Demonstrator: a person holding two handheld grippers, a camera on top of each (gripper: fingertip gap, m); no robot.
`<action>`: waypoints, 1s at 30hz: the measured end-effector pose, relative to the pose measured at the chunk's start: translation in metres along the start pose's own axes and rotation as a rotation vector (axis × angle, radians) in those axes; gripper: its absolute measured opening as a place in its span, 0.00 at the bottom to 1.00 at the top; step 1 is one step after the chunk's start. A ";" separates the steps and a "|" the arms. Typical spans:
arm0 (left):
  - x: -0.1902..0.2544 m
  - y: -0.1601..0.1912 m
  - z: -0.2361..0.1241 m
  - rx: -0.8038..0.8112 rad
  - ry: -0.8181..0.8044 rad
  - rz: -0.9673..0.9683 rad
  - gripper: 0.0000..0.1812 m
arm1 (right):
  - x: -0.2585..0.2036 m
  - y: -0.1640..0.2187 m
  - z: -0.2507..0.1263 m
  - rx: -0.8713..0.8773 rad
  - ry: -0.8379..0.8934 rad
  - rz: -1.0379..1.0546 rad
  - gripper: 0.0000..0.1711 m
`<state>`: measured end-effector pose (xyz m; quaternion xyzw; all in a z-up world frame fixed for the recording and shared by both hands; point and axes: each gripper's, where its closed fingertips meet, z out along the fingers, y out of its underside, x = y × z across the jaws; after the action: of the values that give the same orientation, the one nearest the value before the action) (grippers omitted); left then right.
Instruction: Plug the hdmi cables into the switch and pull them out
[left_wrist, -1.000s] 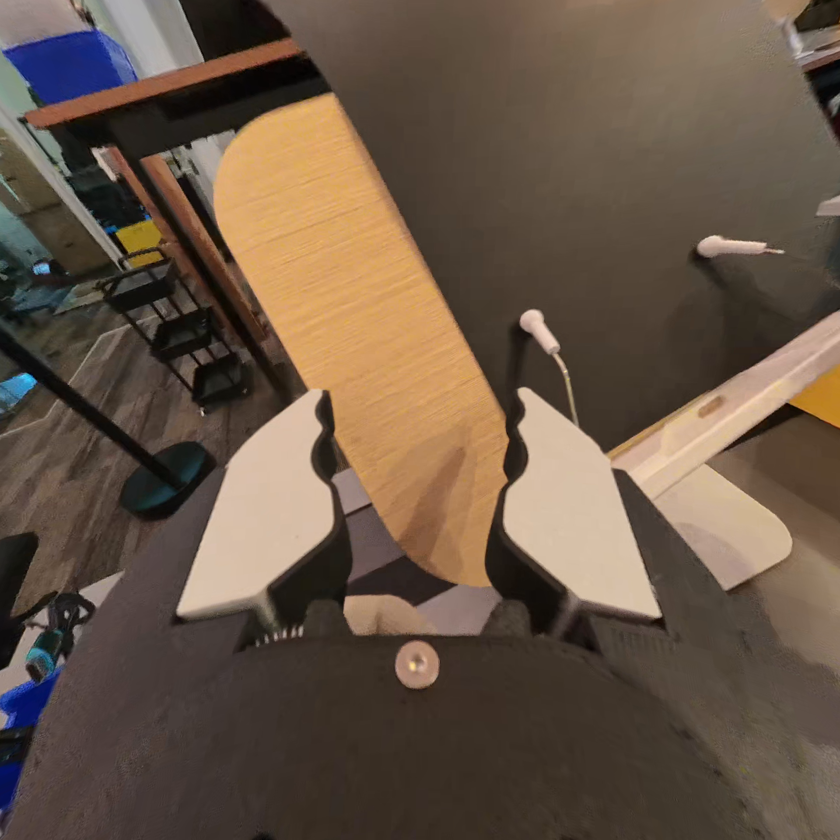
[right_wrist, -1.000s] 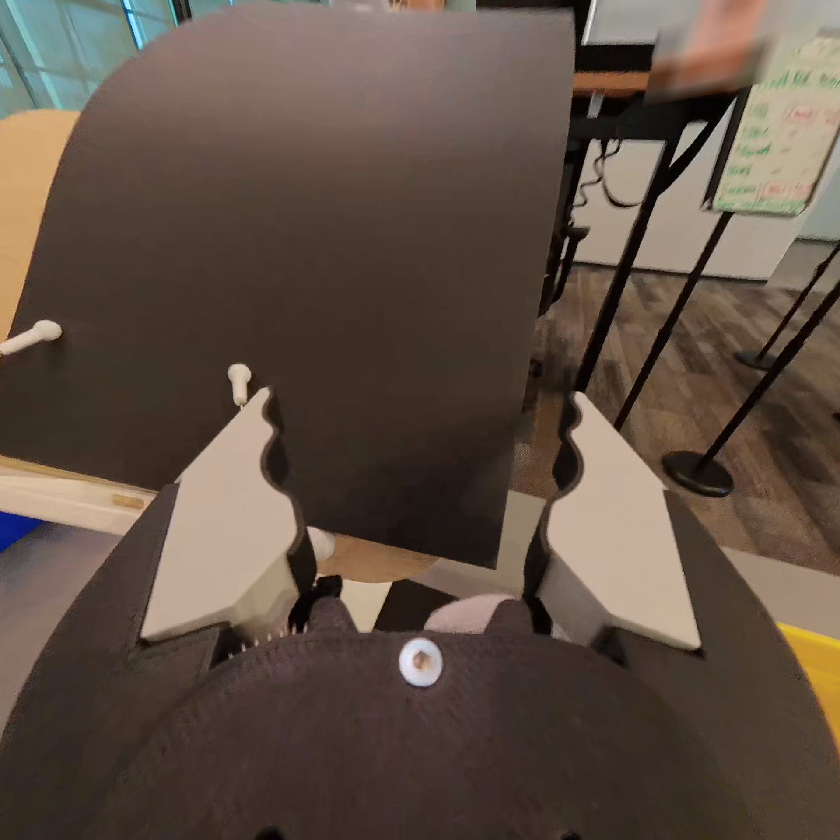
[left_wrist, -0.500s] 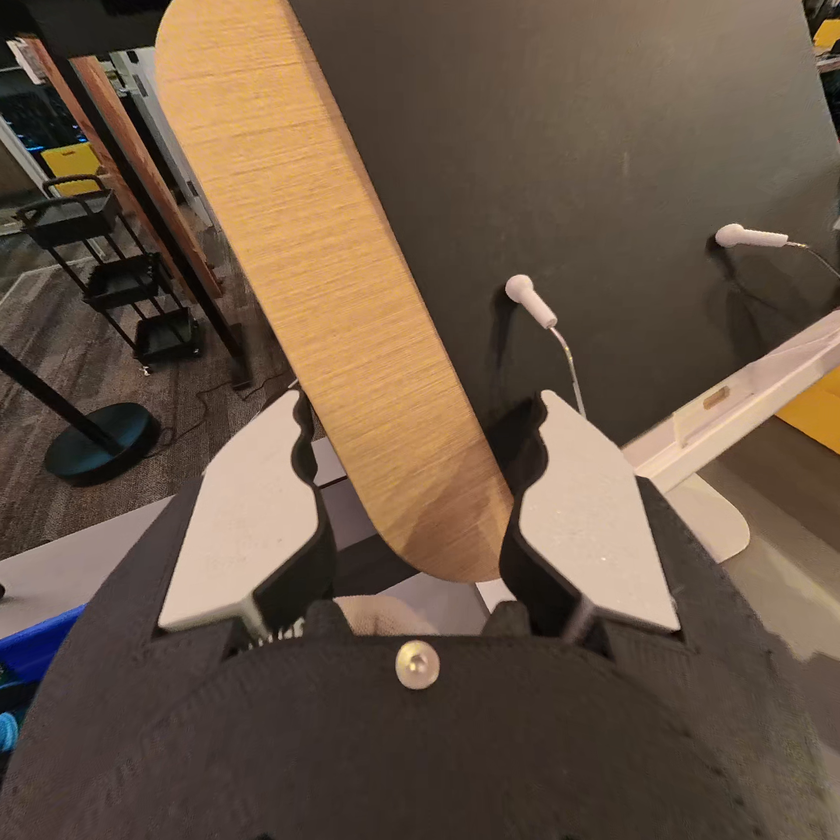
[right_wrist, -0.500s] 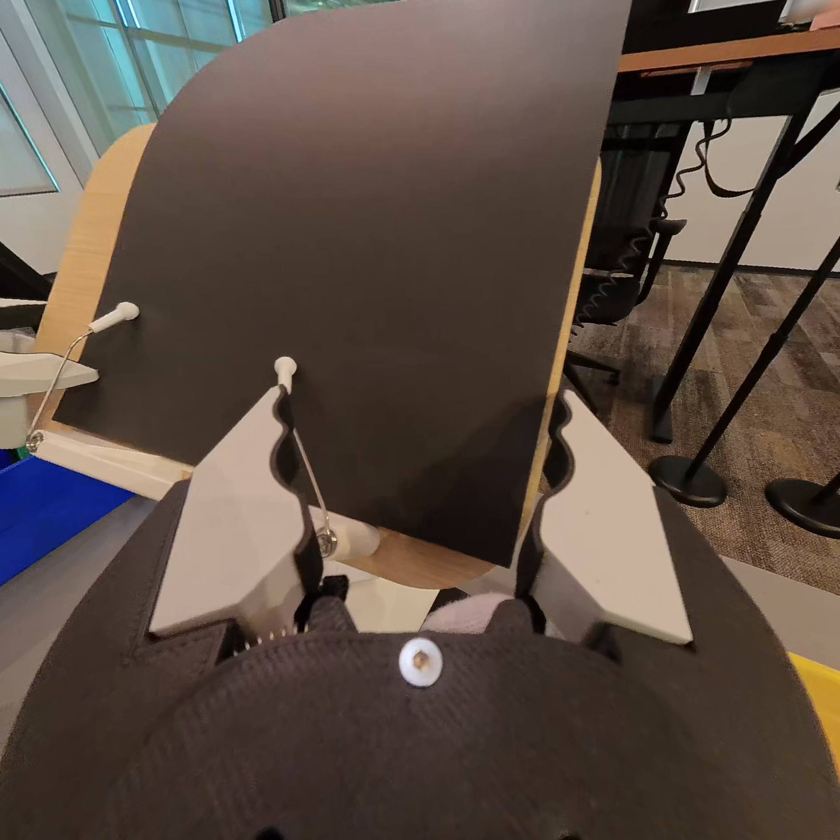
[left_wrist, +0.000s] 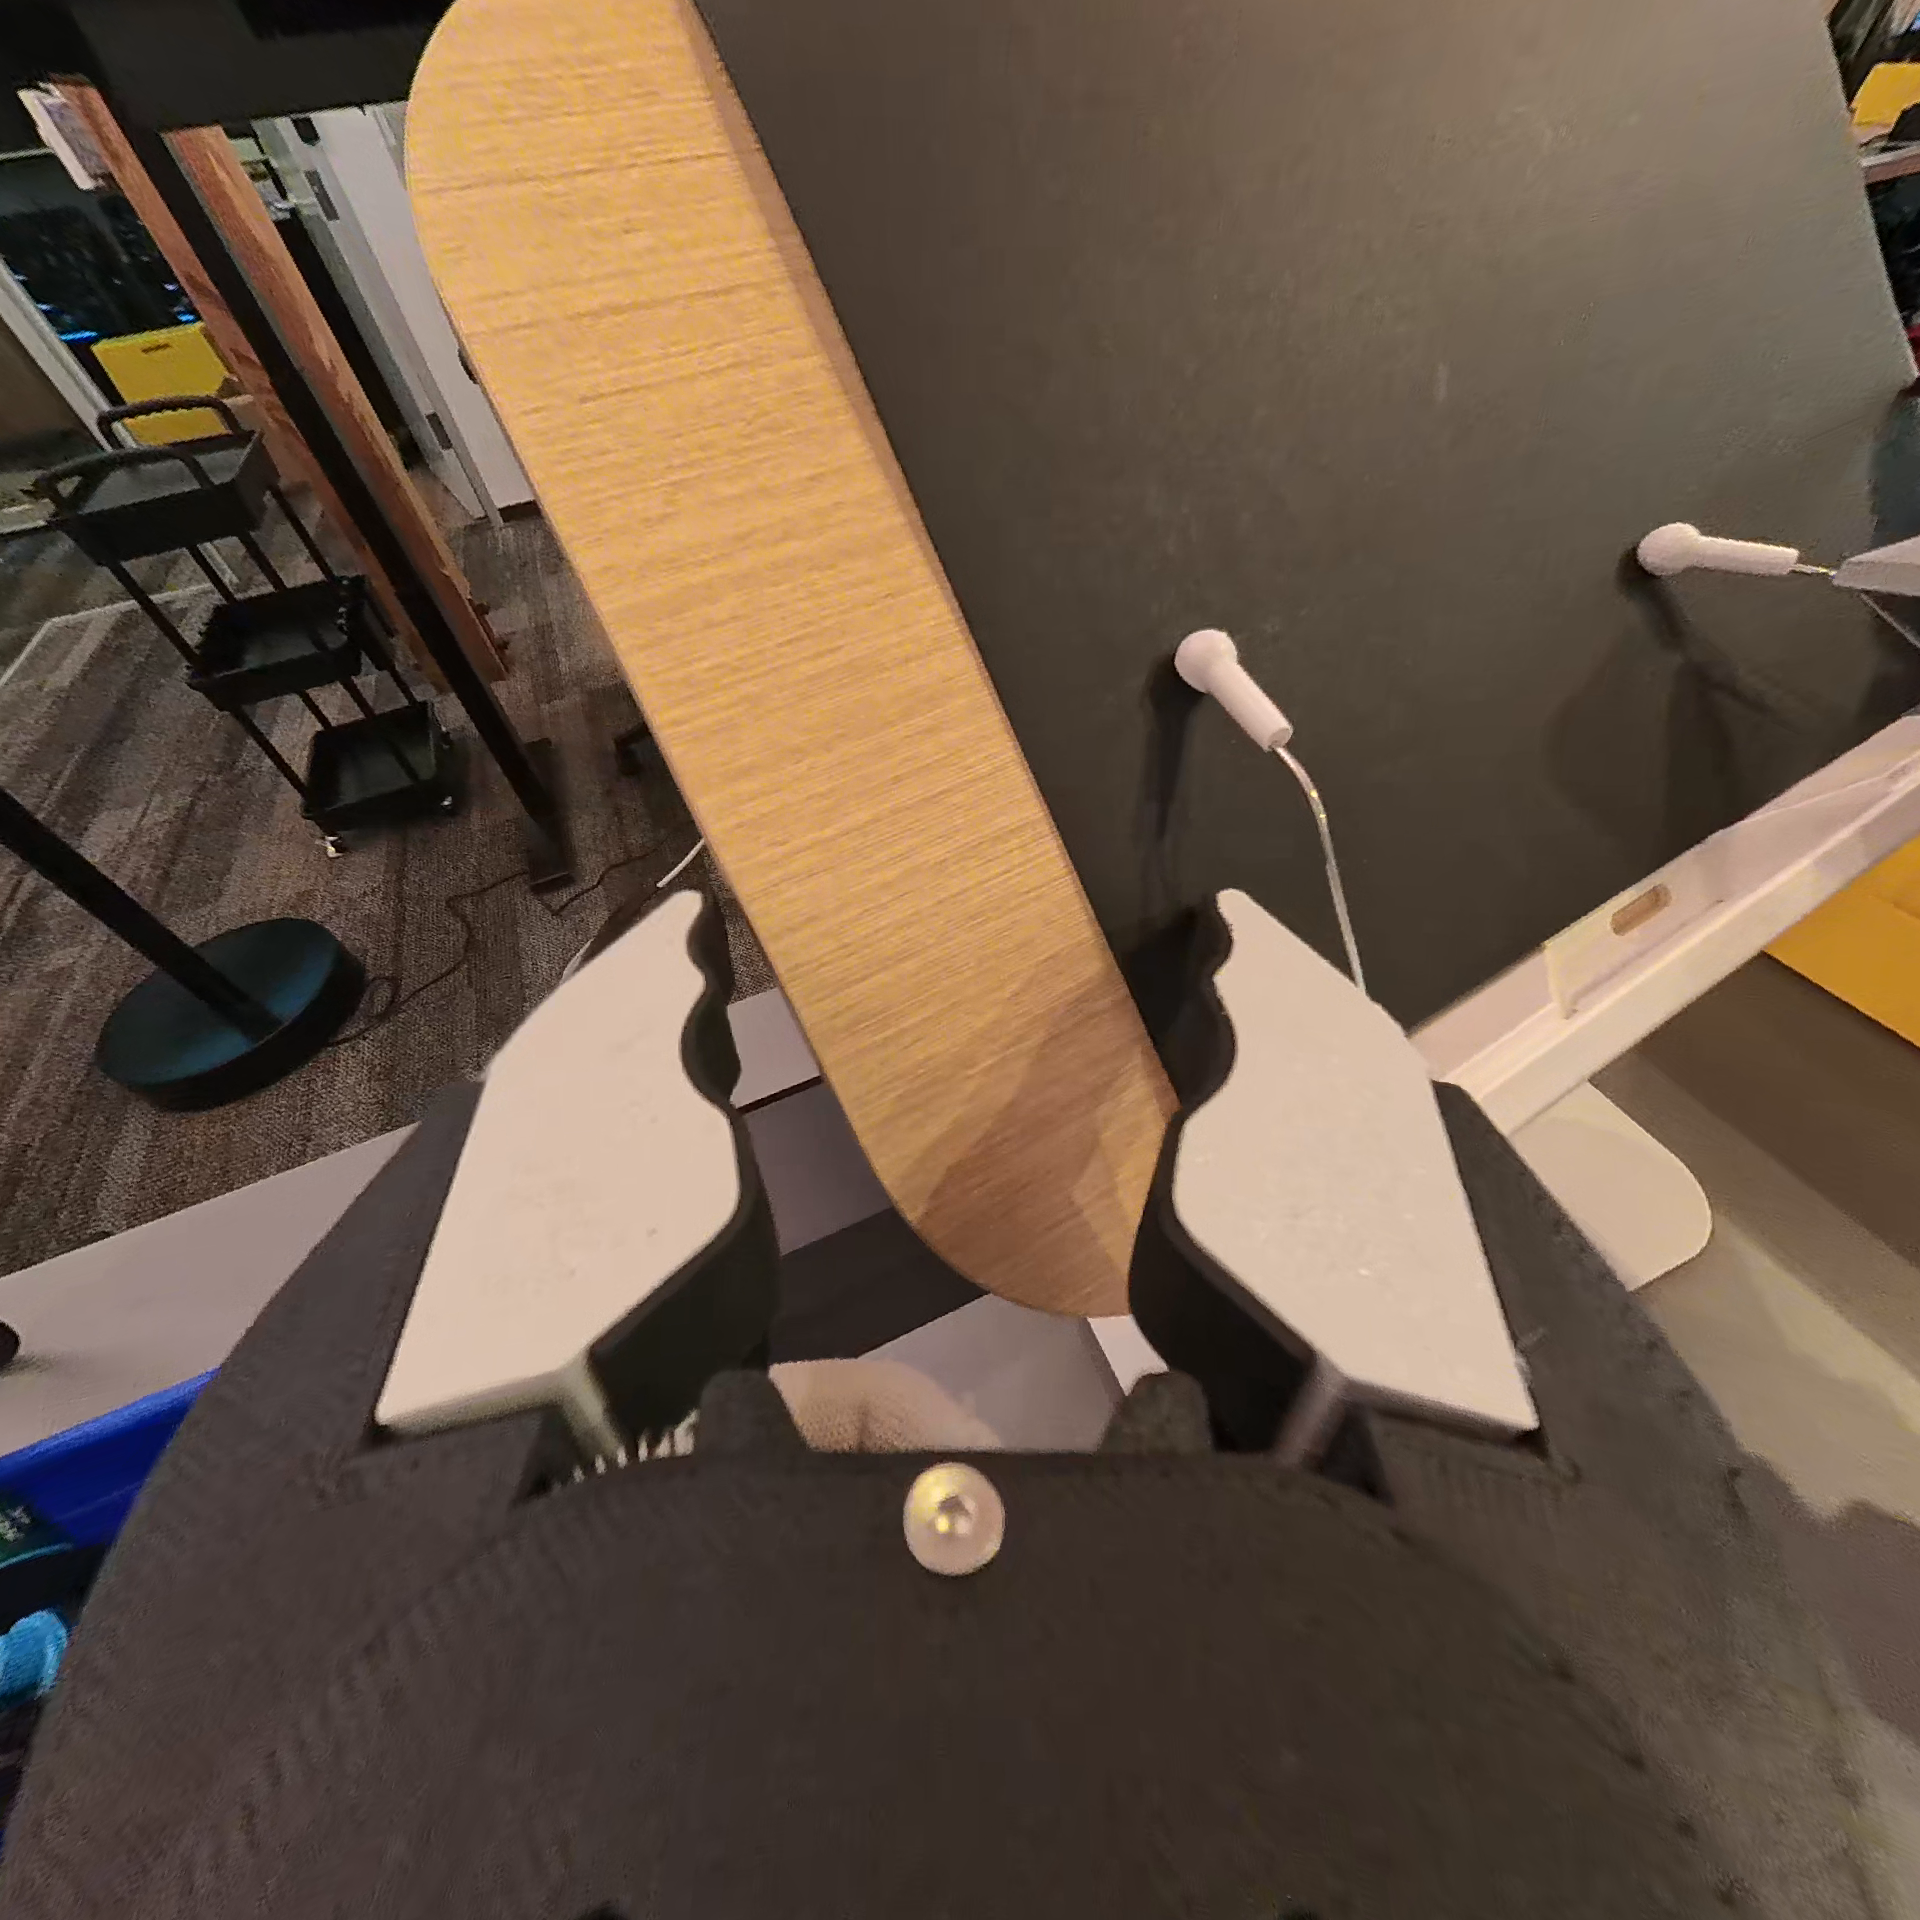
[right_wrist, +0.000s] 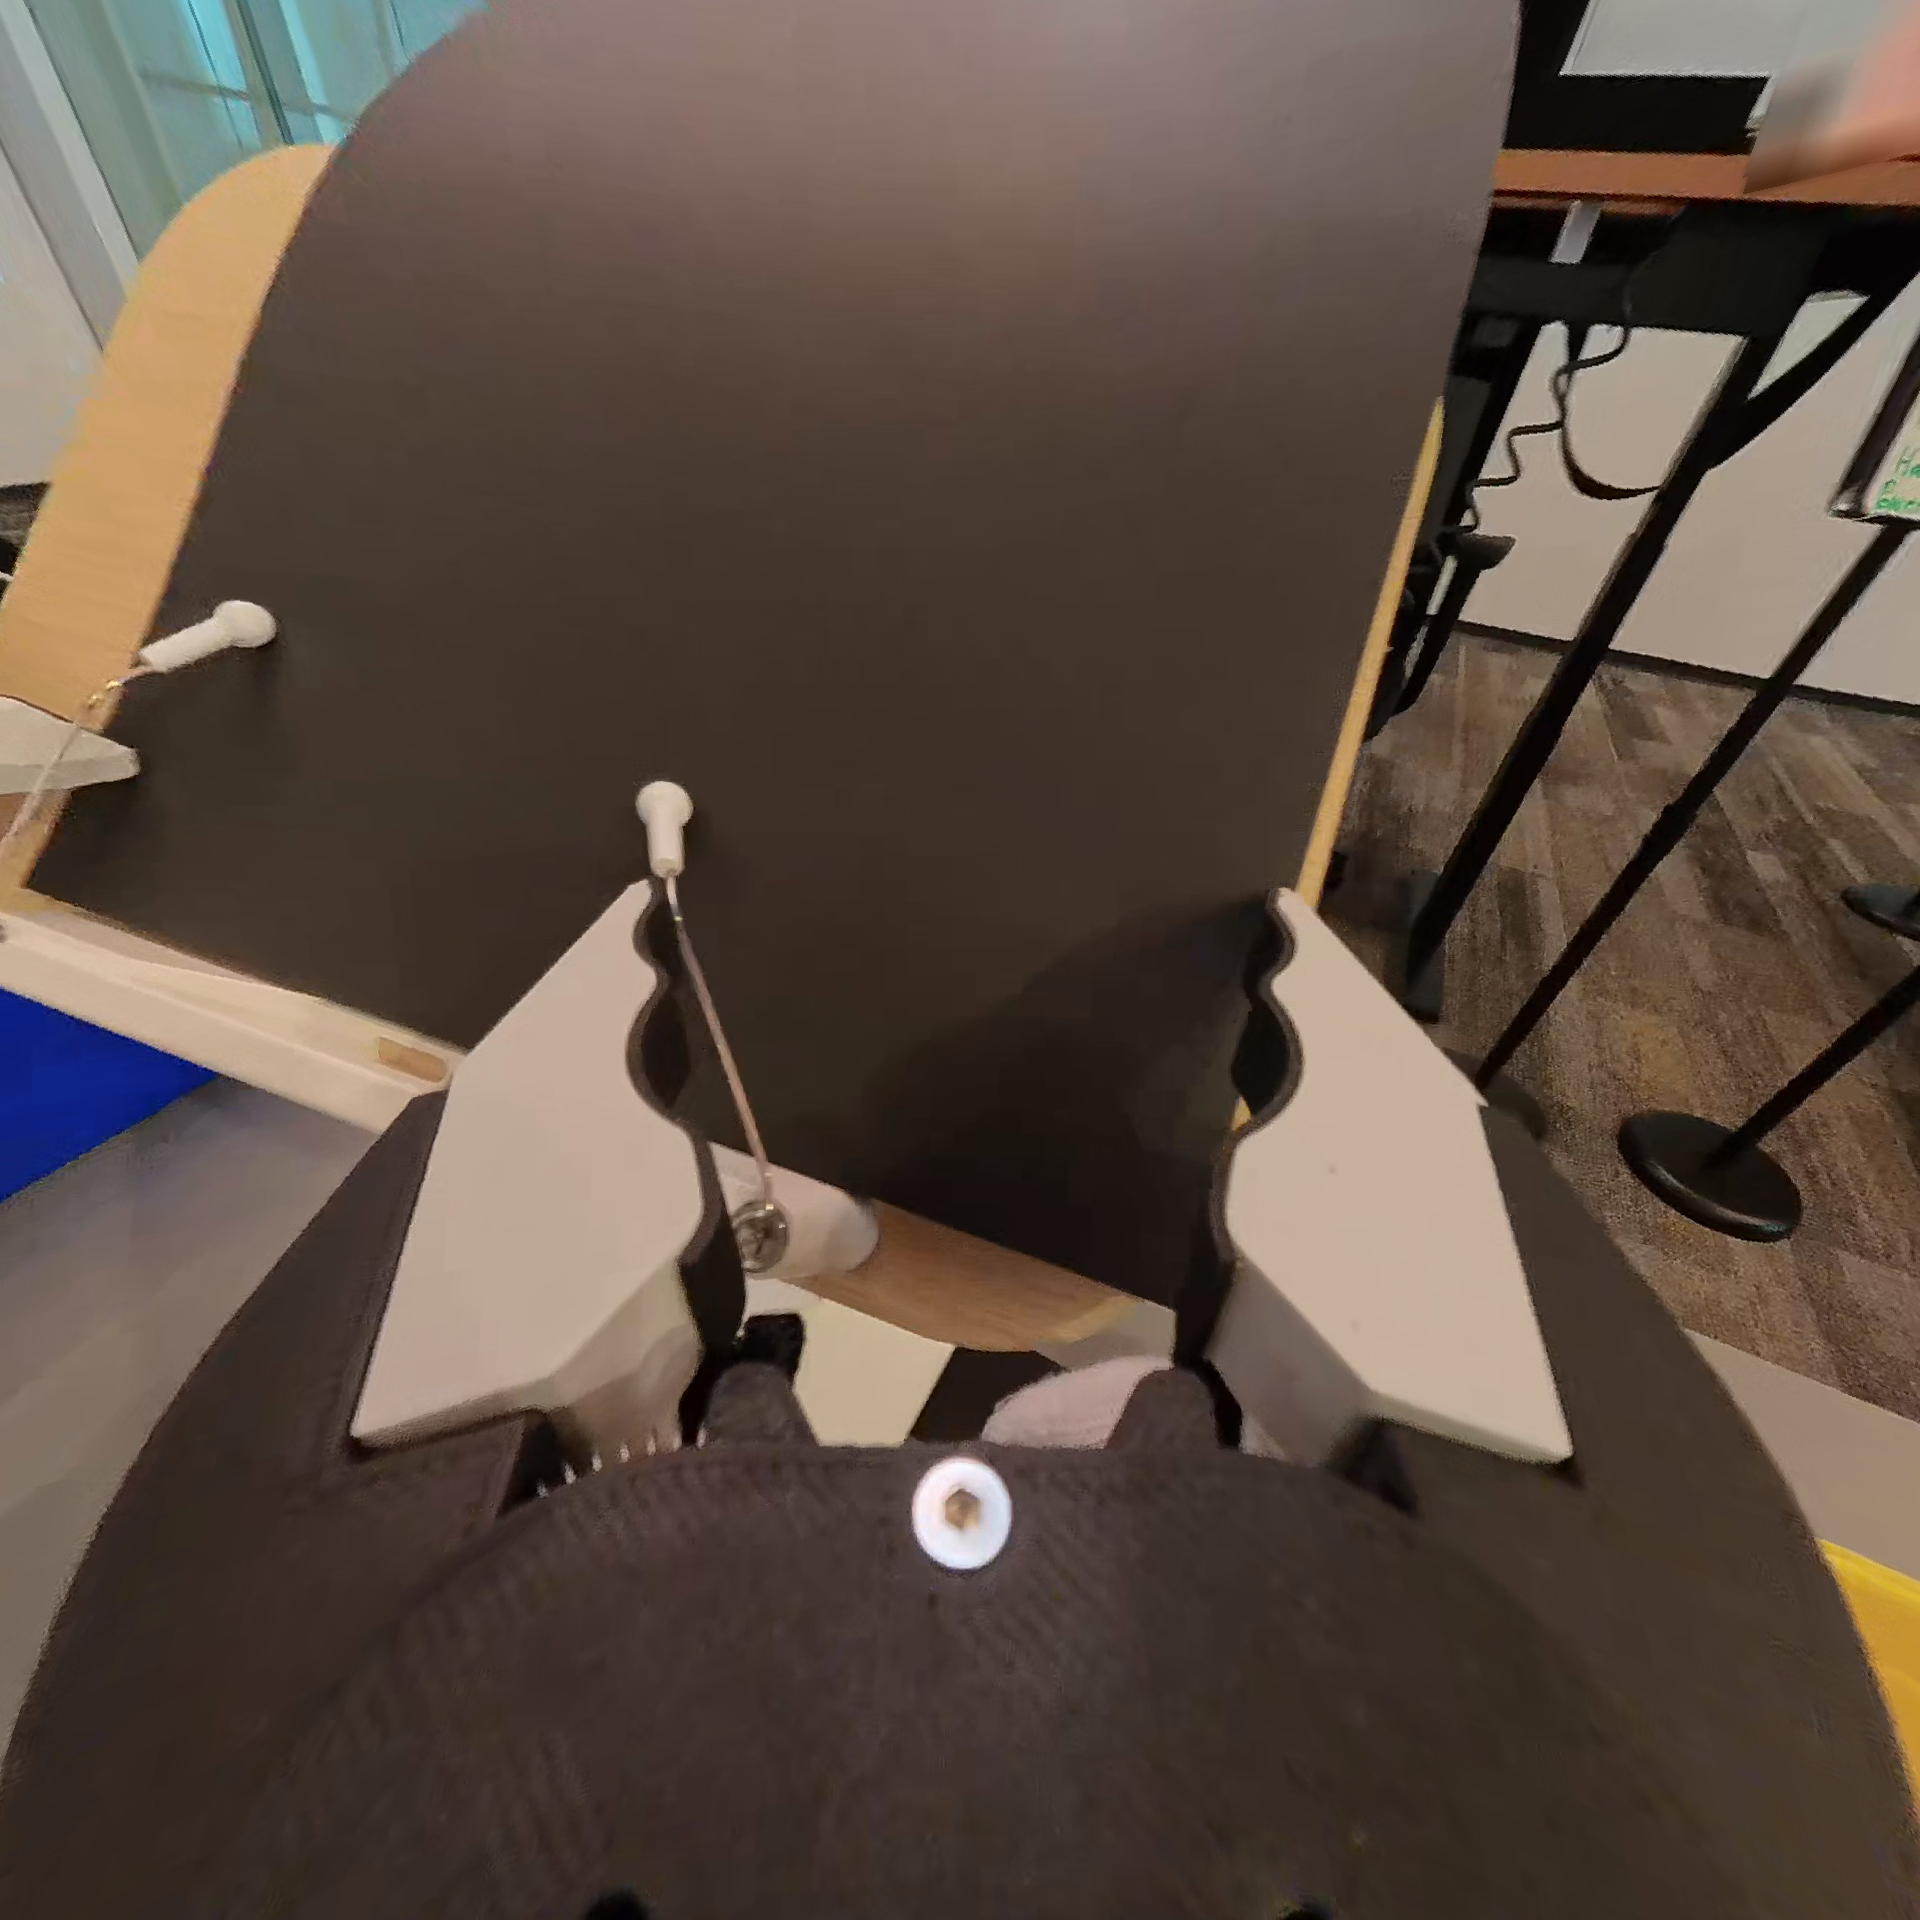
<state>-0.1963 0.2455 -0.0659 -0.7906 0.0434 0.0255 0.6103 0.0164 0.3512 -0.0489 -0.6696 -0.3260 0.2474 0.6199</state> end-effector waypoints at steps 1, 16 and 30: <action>0.001 0.000 0.000 0.001 0.000 0.002 0.46 | -0.005 -0.001 0.000 0.007 -0.028 0.013 0.59; 0.002 0.001 0.001 -0.001 0.005 -0.003 0.46 | 0.002 -0.003 -0.001 0.034 -0.021 0.066 0.63; 0.003 0.002 0.000 -0.009 0.008 -0.002 0.46 | 0.005 -0.008 -0.005 0.047 0.015 0.046 0.61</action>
<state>-0.1939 0.2453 -0.0685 -0.7935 0.0450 0.0222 0.6065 0.0223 0.3519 -0.0405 -0.6639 -0.2997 0.2641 0.6322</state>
